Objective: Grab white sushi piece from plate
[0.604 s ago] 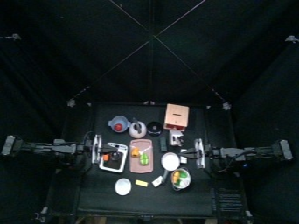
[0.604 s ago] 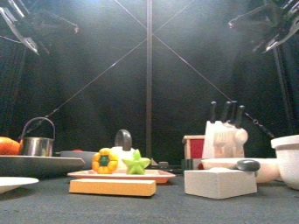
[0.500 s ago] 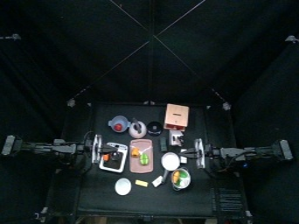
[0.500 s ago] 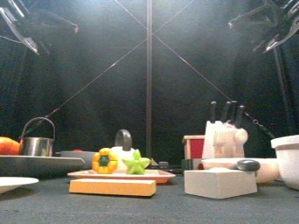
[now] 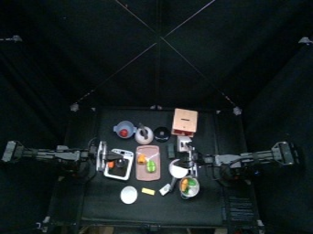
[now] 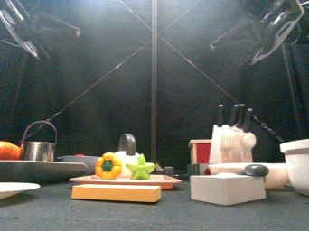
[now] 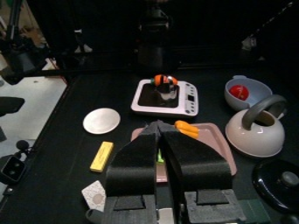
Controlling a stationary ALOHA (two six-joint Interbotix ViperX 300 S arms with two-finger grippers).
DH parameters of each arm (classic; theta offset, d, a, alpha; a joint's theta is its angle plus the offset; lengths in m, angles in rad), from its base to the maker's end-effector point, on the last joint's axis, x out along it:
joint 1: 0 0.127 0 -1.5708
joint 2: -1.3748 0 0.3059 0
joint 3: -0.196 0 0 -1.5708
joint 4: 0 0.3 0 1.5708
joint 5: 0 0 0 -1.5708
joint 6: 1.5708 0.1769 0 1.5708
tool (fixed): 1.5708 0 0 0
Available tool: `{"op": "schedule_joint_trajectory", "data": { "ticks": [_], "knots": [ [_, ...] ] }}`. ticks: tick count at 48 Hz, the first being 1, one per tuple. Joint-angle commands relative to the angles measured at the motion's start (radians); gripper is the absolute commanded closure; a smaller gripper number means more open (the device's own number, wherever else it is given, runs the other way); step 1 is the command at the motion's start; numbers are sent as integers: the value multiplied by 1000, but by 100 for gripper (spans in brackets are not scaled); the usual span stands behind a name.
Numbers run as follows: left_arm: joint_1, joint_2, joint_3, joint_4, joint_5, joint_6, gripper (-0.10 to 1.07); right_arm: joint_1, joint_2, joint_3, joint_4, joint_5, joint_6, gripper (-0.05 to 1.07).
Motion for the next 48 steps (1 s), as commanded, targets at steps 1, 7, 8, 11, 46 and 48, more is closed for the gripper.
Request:
{"op": "schedule_joint_trajectory", "data": {
  "ticks": [1,7,8,11,46,48],
  "knots": [
    [0,3,-15,3,-2,0,97,26,67,-51,14,32,2,101],
    [3,3,-18,3,-5,0,97,71,164,-89,51,89,2,100],
    [3,3,-17,3,-5,0,97,77,178,-95,57,98,2,99],
    [5,3,-15,2,-5,0,97,95,216,-118,74,129,2,96],
    [20,3,-8,2,-5,0,97,186,517,-356,115,390,-2,5],
    [20,3,-8,2,-5,0,97,187,525,-359,106,396,-2,3]
  ]
}}
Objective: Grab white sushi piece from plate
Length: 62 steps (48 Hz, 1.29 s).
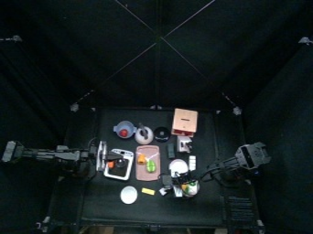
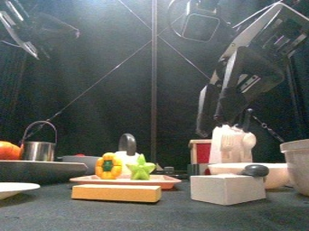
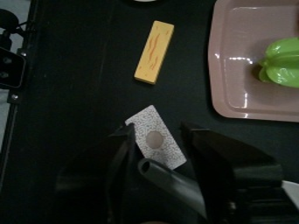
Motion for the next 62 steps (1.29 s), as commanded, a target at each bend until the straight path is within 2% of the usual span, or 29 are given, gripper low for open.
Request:
{"op": "schedule_joint_trajectory", "data": {
  "ticks": [1,19,30,38,47,53,62],
  "knots": [
    [3,3,-14,0,-6,0,97,6,2,-28,-17,12,-2,3],
    [5,3,-14,2,-6,2,97,38,109,-100,-77,95,0,4],
    [5,3,-12,2,-8,2,97,40,170,-146,-94,190,-2,5],
    [3,3,-11,2,-6,2,97,38,187,-158,-101,201,-2,15],
    [3,3,-12,3,-6,2,97,38,179,-170,-97,201,0,37],
    [5,3,-12,2,-6,2,97,37,163,-190,-95,201,0,47],
    [5,3,-12,2,-8,2,97,28,138,-229,-75,202,3,47]
  ]
}}
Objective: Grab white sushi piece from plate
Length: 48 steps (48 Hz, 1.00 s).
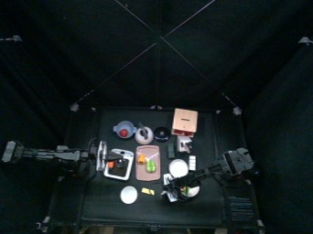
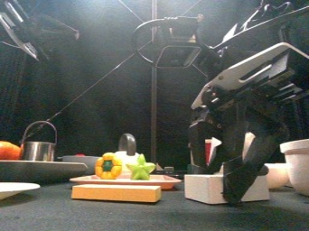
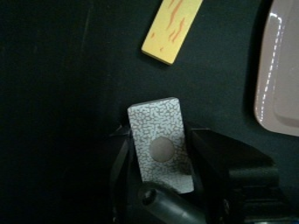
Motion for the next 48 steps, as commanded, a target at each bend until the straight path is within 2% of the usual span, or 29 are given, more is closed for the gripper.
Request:
{"op": "schedule_joint_trajectory", "data": {
  "ticks": [1,13,32,48],
  "knots": [
    [0,3,-14,2,-6,2,97,-8,-58,-37,15,-2,0,48],
    [0,3,-12,3,-6,3,97,-38,-86,-41,107,-8,0,48],
    [18,3,-17,5,-11,3,97,-51,-106,-43,118,-83,-2,48],
    [41,3,-18,34,-12,2,97,-69,-155,-31,176,-132,-2,48]
  ]
}}
